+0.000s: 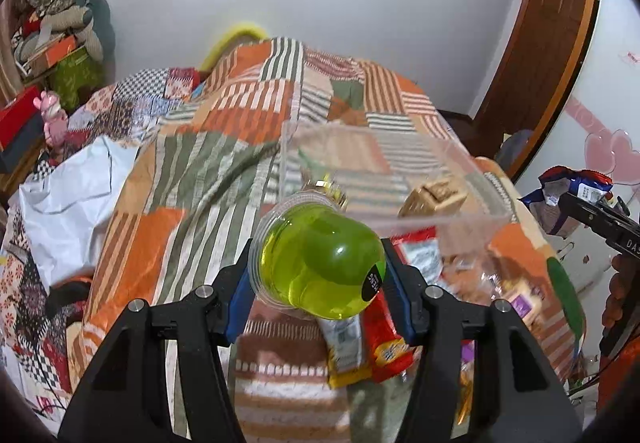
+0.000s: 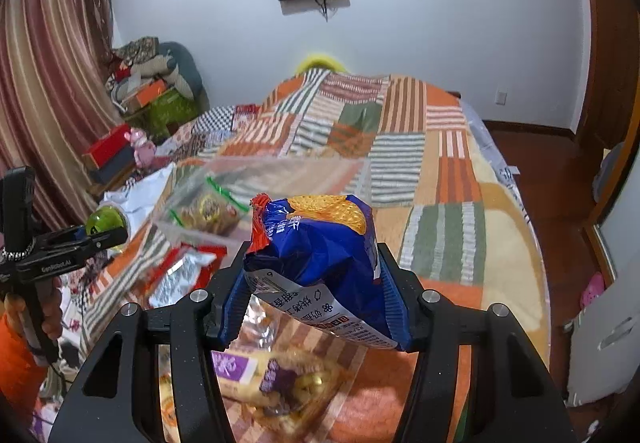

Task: Organize snacks
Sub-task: 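Carry jelly cup and blue chip bag over the box and release both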

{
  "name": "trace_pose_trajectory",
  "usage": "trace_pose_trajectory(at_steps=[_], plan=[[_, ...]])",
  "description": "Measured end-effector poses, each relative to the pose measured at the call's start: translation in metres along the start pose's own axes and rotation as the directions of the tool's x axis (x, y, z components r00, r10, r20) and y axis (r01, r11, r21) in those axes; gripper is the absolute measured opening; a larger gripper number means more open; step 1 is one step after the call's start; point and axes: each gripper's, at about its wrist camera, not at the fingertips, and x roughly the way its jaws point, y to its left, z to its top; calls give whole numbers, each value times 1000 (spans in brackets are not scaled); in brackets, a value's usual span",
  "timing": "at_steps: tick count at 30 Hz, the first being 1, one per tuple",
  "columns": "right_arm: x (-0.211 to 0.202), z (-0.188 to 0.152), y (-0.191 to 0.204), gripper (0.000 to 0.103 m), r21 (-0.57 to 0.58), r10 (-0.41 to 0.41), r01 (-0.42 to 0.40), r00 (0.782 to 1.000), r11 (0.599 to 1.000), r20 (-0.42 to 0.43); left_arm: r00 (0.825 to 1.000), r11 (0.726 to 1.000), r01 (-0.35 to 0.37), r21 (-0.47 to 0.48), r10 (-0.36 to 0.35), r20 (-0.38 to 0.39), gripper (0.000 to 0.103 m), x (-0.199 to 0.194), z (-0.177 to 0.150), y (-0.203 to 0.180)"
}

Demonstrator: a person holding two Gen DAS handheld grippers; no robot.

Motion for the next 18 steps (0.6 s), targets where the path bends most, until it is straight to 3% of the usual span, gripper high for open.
trace_pose_trajectory(at_steps=[9, 18], plan=[[5, 27, 3, 54, 3, 21, -22, 998, 1000, 66, 999, 999, 28, 43, -30, 39, 57, 7, 29, -22], [31, 51, 10, 54, -5, 59, -58, 996, 998, 73, 997, 996, 68, 53, -70, 30, 57, 37, 51, -38]])
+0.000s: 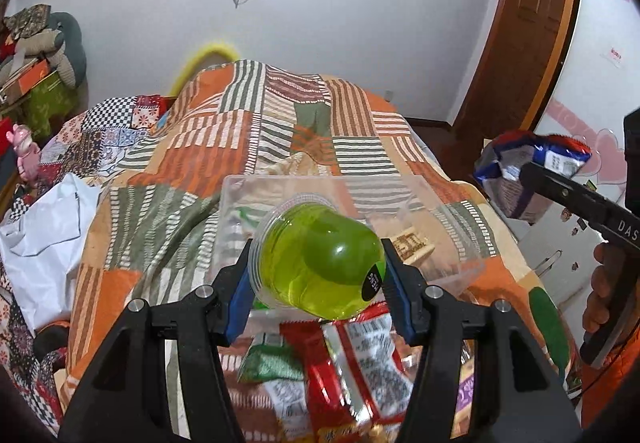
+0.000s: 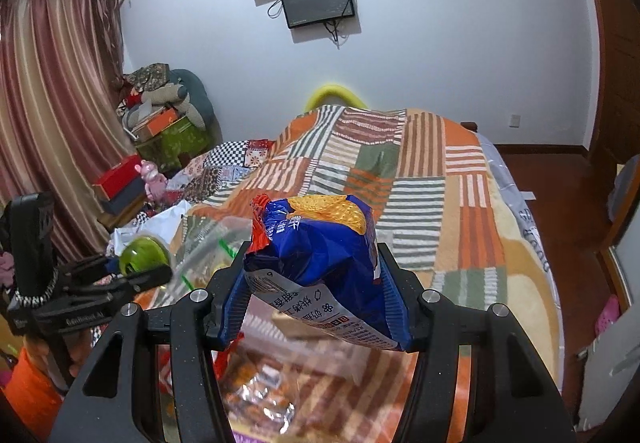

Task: Organize snacks
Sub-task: 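Carry jelly cup and blue chip bag over the box and release both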

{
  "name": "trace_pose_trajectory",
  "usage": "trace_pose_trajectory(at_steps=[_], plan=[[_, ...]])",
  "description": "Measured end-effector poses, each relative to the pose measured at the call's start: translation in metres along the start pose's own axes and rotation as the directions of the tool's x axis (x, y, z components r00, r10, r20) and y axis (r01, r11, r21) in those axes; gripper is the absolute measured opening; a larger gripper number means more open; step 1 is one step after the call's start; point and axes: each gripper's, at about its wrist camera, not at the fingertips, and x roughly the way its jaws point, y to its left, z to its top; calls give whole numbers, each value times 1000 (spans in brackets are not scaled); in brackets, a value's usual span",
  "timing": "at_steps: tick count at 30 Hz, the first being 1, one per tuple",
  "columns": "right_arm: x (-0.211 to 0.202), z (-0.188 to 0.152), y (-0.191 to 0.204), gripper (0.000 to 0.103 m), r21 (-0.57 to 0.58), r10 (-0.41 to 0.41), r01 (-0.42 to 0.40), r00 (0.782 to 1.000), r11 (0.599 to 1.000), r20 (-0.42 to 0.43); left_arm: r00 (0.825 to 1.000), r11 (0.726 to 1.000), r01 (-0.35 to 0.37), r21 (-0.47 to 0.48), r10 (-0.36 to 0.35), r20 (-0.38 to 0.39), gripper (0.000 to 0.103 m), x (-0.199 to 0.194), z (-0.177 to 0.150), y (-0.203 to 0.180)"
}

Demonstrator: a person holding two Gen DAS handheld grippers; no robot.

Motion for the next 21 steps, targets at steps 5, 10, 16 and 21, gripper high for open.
trace_pose_trajectory(at_steps=[5, 10, 16, 21], plan=[[21, 4, 2, 54, -4, 11, -11, 1000, 1000, -13, 999, 1000, 10, -21, -11, -34, 57, 22, 5, -2], [51, 6, 5, 54, -14, 15, -16, 999, 1000, -52, 998, 1000, 6, -18, -7, -64, 57, 43, 8, -3], [78, 5, 4, 54, -59, -13, 6, 993, 998, -116, 994, 1000, 8, -5, -9, -107, 57, 66, 10, -4], [95, 4, 1, 54, -75, -22, 9, 986, 997, -165, 992, 1000, 14, -10, -16, -124, 36, 78, 13, -2]])
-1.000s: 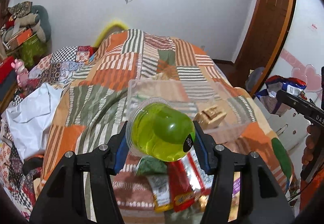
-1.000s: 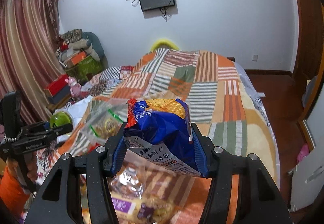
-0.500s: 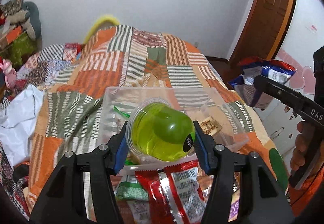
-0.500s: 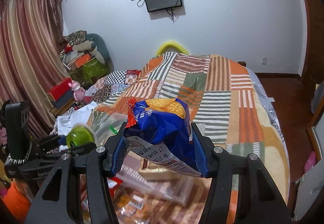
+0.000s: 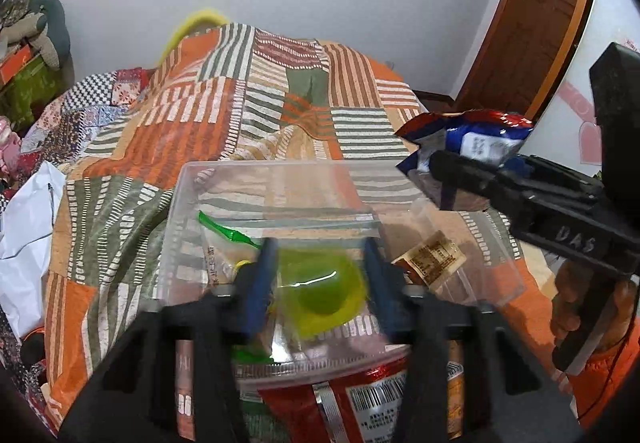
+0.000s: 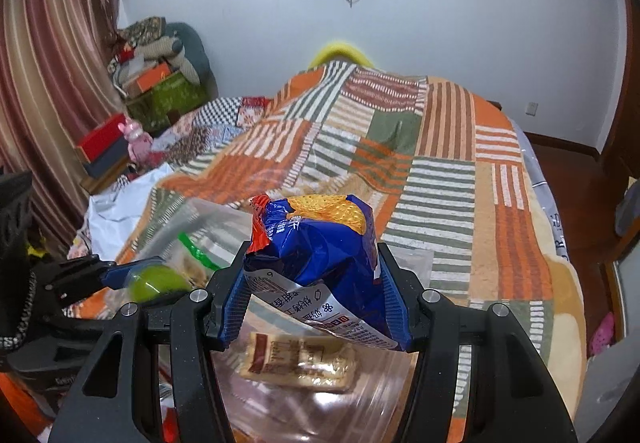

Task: Organize snacks
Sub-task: 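Carry jelly cup and blue chip bag over the box and release both, then grasp the red-and-silver chip bag with the left tool while the right grasps a bread bun bag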

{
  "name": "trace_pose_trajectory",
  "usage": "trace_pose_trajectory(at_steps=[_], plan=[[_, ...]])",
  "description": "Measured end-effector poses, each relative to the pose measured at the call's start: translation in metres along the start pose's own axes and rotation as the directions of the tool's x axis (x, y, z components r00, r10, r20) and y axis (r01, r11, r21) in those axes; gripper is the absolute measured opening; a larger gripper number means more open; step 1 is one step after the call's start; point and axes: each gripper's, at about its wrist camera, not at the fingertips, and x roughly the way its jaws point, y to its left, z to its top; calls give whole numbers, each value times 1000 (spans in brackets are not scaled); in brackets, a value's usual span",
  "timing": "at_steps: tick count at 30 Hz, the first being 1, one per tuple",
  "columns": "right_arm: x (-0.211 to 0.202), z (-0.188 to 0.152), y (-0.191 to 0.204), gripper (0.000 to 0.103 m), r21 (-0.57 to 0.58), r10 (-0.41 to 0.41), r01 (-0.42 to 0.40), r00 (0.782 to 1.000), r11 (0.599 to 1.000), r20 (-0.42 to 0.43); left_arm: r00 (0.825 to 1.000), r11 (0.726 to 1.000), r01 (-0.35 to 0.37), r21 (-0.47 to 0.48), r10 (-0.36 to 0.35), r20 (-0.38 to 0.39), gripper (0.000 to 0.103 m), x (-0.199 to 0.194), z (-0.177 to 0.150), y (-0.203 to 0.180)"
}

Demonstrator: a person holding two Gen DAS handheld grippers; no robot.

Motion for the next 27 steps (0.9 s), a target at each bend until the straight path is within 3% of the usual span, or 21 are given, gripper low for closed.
trace_pose_trajectory(at_steps=[7, 13, 15, 23, 27], plan=[[21, -5, 3, 56, -18, 7, -9, 996, 1000, -84, 1000, 1000, -3, 4, 3, -6, 36, 6, 1, 1], [18, -8, 5, 58, -38, -10, 6, 995, 999, -95, 1000, 1000, -2, 2, 2, -2, 36, -1, -5, 3], [11, -9, 5, 63, -45, -11, 7, 996, 999, -87, 1000, 1000, -6, 5, 6, 0, 36, -4, -6, 3], [-20, -12, 5, 65, -40, -2, 0, 999, 999, -45, 1000, 1000, -9, -8, 9, 11, 36, -27, -13, 4], [-47, -20, 8, 67, -44, -13, 13, 1000, 999, -10, 999, 1000, -19, -2, 19, 27, 47, -47, -20, 1]])
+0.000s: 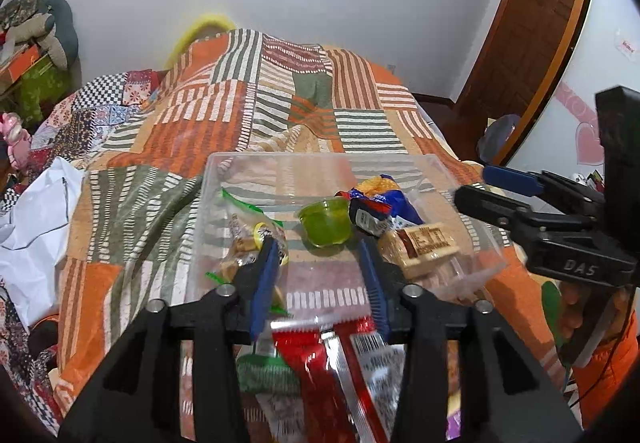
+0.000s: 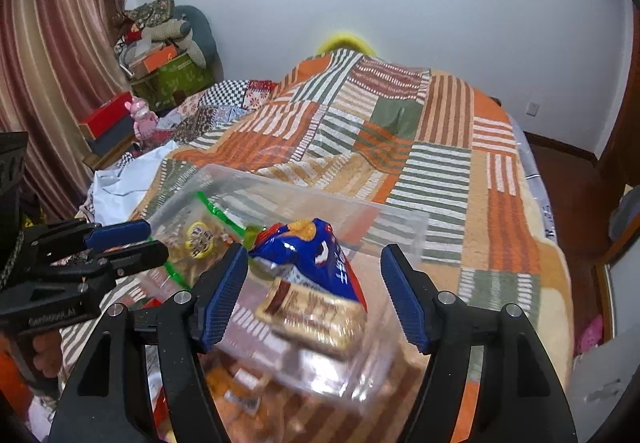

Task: Organize snacks
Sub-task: 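Grasp the red-and-silver chip bag with the left tool while the right grasps a bread bun bag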

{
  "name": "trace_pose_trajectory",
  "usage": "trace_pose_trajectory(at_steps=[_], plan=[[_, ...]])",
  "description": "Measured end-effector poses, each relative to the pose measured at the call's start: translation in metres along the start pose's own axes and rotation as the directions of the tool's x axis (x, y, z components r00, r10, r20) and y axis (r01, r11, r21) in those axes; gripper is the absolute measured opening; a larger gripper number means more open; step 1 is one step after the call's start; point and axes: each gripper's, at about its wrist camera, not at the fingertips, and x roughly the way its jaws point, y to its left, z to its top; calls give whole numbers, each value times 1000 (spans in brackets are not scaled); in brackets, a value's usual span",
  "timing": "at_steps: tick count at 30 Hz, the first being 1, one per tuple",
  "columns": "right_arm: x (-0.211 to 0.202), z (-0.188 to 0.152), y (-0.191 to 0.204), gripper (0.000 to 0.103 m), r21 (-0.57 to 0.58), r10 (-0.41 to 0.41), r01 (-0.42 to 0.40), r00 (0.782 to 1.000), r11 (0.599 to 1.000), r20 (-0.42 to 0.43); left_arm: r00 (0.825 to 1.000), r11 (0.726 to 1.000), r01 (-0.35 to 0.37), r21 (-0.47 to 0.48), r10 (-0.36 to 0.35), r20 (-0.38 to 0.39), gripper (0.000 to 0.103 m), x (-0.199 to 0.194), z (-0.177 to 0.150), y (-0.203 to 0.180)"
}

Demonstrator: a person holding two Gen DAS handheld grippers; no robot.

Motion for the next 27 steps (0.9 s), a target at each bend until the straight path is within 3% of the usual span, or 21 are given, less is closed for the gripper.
trace_pose_trajectory(at_steps=[8, 11, 13, 27], plan=[[-45, -20, 3, 75, 9, -14, 14, 998, 1000, 63, 999, 999, -18, 27, 17, 41, 58, -44, -16, -9], [-57, -29, 5, 77, 5, -24, 23, 997, 1000, 74, 999, 999, -25, 24, 24, 46, 70, -56, -24, -12], [-61, -34, 7, 78, 0, -23, 23, 997, 1000, 74, 998, 999, -28, 23, 27, 49, 71, -62, -31, -13], [-63, -96, 17, 86, 20, -4, 5, 1000, 1000, -12, 999, 997, -44, 69, 44, -3, 81, -73, -82, -34]])
